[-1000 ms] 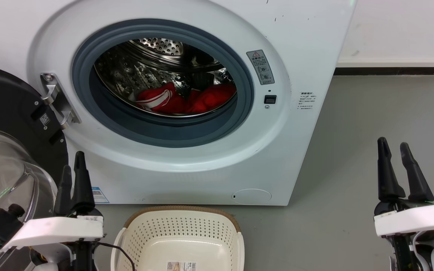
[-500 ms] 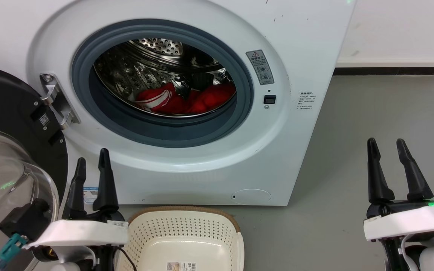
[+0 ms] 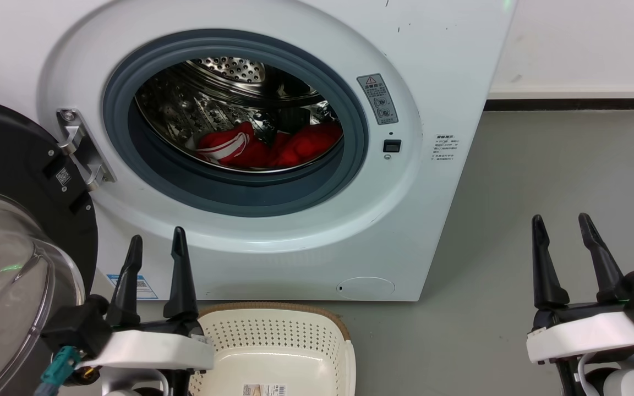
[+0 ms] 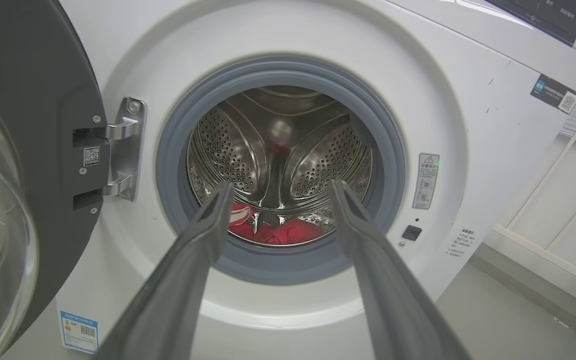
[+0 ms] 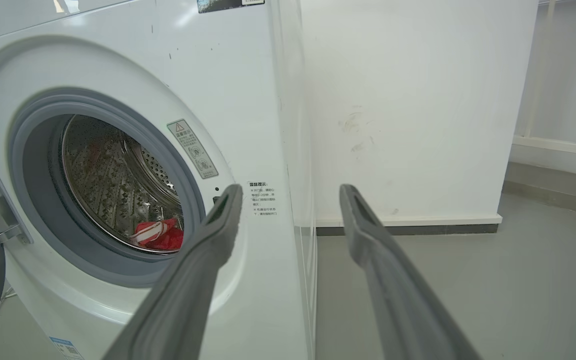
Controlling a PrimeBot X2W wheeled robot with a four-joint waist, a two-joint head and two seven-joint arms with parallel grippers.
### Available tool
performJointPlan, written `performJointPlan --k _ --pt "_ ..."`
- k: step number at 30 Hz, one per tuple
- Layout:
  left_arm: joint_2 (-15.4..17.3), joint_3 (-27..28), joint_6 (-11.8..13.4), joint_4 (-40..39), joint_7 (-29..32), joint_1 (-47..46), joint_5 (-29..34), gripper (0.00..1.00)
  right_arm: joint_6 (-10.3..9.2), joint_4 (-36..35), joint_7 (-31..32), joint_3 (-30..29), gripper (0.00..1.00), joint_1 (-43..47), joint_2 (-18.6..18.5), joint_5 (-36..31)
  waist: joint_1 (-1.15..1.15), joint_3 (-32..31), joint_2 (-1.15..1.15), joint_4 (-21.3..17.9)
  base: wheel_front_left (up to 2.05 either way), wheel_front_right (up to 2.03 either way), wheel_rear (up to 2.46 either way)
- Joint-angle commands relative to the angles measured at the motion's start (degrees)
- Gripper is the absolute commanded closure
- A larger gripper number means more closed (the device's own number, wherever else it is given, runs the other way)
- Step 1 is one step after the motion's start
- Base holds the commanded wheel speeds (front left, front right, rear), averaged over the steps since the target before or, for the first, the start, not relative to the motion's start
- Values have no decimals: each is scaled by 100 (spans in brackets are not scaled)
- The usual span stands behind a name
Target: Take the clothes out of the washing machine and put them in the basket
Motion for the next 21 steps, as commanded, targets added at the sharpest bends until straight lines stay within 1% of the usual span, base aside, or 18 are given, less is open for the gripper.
performJointPlan --k 1,6,8,10,13,21 --pt "42 -54 31 -33 -52 20 195 0 -2 -34 -50 17 0 -4 -27 -185 0 -1 0 1 0 0 0" --pt "71 -155 144 85 -121 53 462 0 -2 26 -118 64 0 39 -28 -487 0 7 0 -3 0 0 0" --pt "59 -197 40 158 -146 71 408 0 -2 47 -143 107 0 53 -29 -611 0 9 0 -5 0 0 0" --pt "59 -207 -49 184 -176 55 533 0 -2 45 -171 125 0 60 -30 -750 0 13 0 -6 0 0 0" --pt "53 -198 -59 236 -209 66 721 0 -2 45 -211 133 0 65 -30 -908 0 24 0 -10 0 0 0" --pt "44 -276 14 425 -303 117 1209 0 -2 100 -308 162 0 81 -32 -1351 0 39 0 -13 0 0 0"
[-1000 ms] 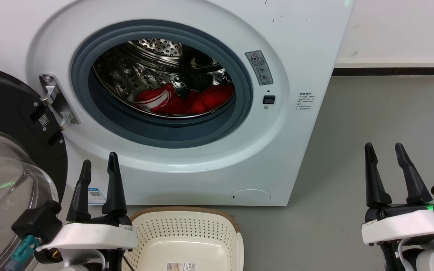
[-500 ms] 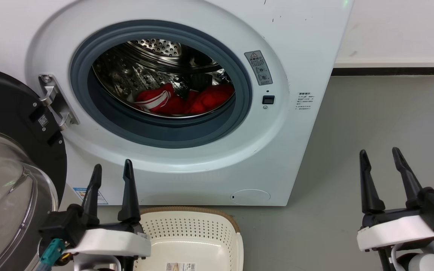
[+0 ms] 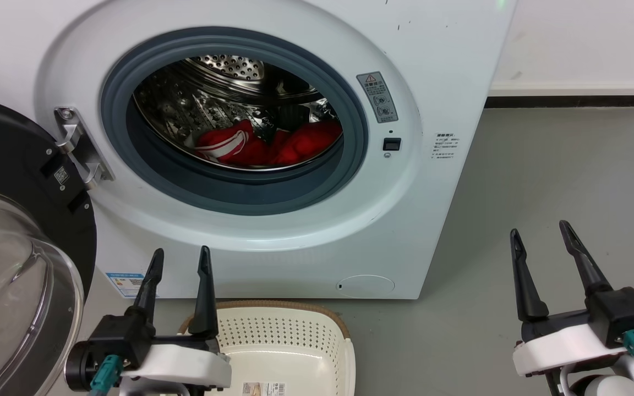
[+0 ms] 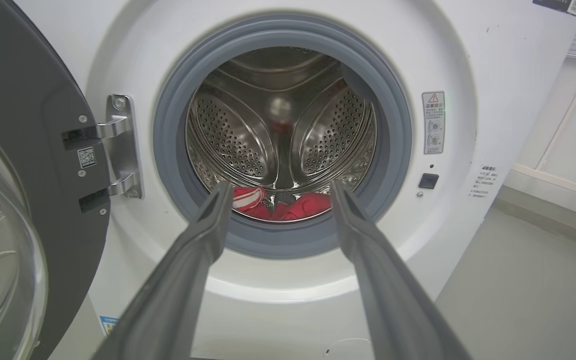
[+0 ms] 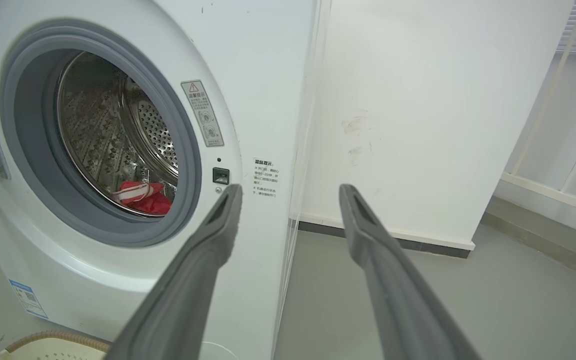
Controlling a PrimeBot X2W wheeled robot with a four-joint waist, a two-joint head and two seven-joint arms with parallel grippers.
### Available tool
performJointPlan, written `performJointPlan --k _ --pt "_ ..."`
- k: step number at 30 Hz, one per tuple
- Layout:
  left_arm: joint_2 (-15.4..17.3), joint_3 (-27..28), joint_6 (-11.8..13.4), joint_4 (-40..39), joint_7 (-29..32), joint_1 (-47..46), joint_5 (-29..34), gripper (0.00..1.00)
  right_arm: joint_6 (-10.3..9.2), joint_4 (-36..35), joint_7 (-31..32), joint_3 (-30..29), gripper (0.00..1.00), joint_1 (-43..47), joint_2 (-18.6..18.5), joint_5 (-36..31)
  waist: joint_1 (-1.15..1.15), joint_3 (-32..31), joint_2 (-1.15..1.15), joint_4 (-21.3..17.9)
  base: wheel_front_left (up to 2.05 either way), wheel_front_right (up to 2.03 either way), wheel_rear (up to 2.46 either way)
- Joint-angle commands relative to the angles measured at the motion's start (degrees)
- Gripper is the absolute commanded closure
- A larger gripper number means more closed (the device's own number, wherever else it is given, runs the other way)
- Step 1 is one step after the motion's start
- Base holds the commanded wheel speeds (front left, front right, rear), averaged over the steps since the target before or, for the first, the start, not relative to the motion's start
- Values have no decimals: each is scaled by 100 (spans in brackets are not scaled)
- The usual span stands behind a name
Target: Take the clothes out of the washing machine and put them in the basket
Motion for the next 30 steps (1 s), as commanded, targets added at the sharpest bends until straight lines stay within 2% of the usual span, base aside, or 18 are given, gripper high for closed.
performJointPlan --k 1,5,10,16,24,30 --pt "15 -29 12 8 -49 29 160 0 -2 -44 -60 15 0 -1 -28 -178 -1 2 0 -1 0 0 0" --pt "24 -71 -57 113 -105 68 324 0 -2 37 -107 16 0 57 -29 -330 -1 3 0 -3 0 0 0" --pt "-1 -25 -248 262 -164 107 371 0 -2 413 -161 -33 0 121 -30 -12 -1 -4 0 -9 0 0 0" --pt "-26 40 -328 298 -222 139 614 0 -2 677 -231 -86 0 57 -30 90 -1 10 0 -24 0 0 0" --pt "-39 7 -245 316 -306 154 1081 0 -3 731 -314 -51 0 12 -32 -49 -1 31 0 -47 0 0 0" --pt "-43 27 -227 326 -297 142 1018 0 -2 845 -305 -58 0 -4 -31 209 -1 35 0 -49 0 0 0"
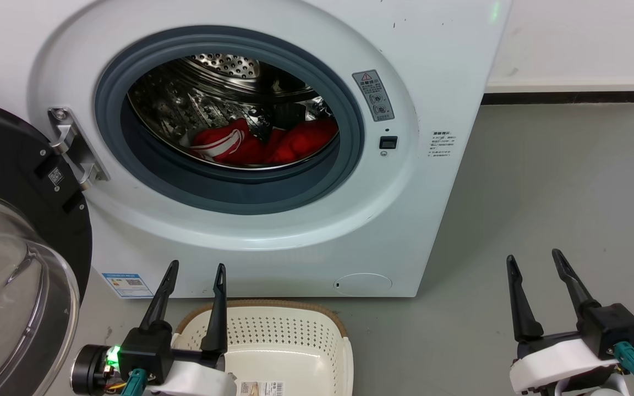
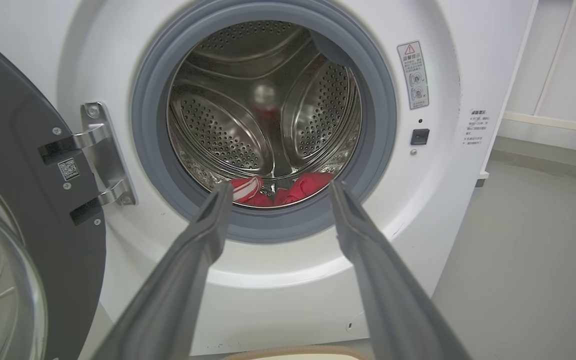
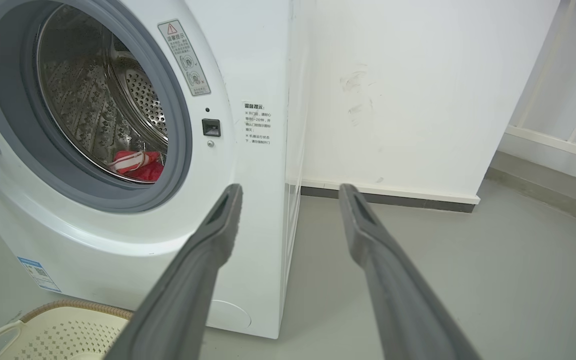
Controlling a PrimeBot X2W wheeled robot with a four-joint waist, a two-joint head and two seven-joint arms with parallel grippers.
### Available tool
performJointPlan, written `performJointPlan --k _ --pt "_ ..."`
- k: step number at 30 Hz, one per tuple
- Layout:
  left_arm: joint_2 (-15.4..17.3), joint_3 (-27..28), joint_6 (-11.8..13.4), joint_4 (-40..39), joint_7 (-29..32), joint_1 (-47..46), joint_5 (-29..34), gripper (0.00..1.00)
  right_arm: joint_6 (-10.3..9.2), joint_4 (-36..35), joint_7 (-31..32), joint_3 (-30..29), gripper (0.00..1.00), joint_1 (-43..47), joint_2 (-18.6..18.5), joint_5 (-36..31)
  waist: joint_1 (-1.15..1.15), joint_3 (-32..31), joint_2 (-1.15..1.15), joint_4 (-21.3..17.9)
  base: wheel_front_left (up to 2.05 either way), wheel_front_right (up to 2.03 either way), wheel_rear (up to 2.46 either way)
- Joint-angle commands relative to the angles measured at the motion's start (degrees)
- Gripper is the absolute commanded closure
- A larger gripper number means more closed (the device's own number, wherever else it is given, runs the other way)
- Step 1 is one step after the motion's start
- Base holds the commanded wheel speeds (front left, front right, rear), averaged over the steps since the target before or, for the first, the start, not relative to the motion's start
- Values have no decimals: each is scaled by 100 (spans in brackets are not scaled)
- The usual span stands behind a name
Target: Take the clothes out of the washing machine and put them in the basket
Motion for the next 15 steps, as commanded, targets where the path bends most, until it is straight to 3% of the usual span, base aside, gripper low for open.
performJointPlan --k 1,15 --pt "-11 14 19 7 -16 32 4 0 -2 27 -12 5 0 -56 -21 16 0 -6 0 0 0 0 0" --pt "-13 -1 19 17 -16 45 45 0 -3 153 -12 44 0 -88 -21 282 0 15 0 -21 0 0 0"
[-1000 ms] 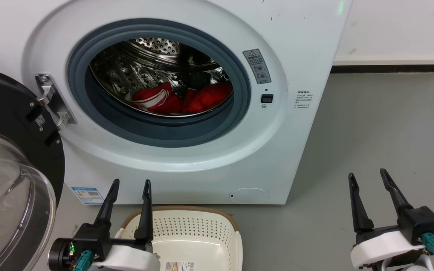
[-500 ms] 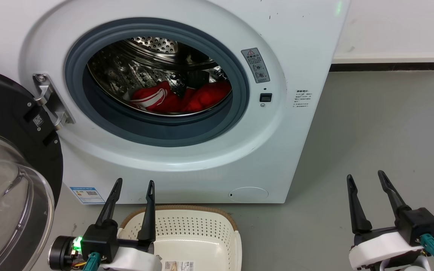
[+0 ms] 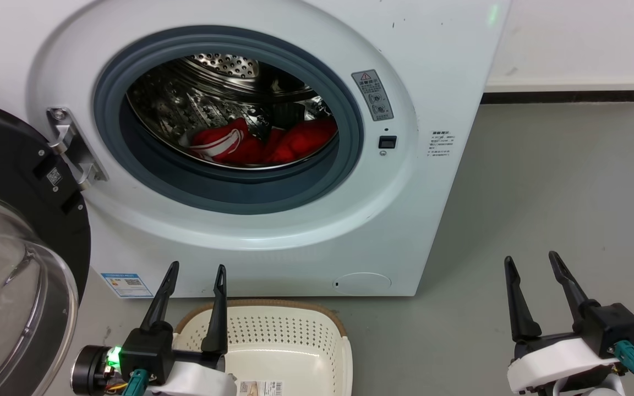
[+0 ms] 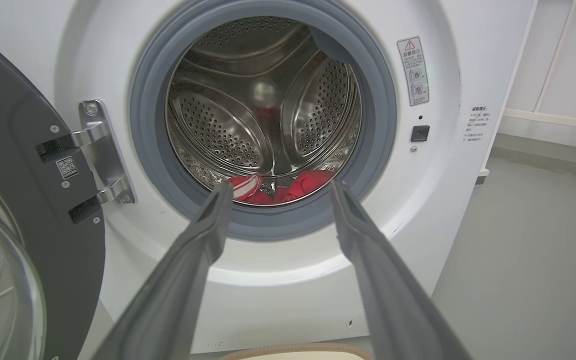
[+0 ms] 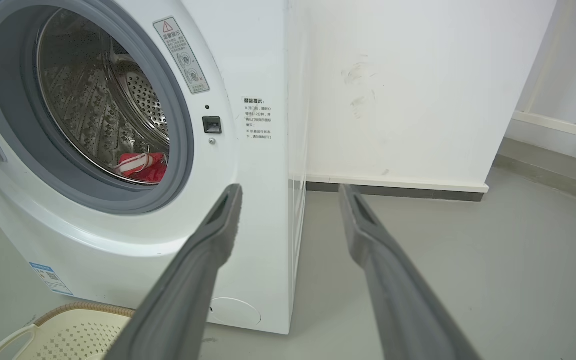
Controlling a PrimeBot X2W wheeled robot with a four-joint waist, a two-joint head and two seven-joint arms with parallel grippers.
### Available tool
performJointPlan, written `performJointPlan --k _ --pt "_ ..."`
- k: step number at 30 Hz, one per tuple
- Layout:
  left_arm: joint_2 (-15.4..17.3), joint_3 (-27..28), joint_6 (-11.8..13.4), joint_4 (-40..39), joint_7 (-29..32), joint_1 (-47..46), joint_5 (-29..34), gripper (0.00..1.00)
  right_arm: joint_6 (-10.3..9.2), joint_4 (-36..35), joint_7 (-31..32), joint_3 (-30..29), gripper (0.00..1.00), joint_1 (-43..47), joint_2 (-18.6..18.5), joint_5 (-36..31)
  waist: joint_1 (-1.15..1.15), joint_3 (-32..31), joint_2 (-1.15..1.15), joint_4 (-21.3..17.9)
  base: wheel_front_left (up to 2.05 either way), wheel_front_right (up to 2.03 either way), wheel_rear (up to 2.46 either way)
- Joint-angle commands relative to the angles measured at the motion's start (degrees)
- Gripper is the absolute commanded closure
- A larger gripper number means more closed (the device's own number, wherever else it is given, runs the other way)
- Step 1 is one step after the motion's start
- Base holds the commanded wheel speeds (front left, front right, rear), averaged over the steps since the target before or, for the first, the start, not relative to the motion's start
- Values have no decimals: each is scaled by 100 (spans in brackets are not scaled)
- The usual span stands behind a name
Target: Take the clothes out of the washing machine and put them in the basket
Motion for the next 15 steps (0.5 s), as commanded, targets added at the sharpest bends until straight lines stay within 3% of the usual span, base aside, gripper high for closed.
performJointPlan --k 1,9,15 --pt "-12 19 -1 -16 -16 31 32 0 -3 20 -12 11 0 -74 -20 55 0 36 0 -28 0 0 0" --pt "190 -98 -111 138 -15 -445 268 0 -4 -55 -12 14 0 -444 -19 127 0 774 0 -392 0 0 0" --pt "625 227 -231 642 -16 -1429 102 0 -4 -253 -11 33 0 -787 -15 355 0 1729 0 -864 0 0 0"
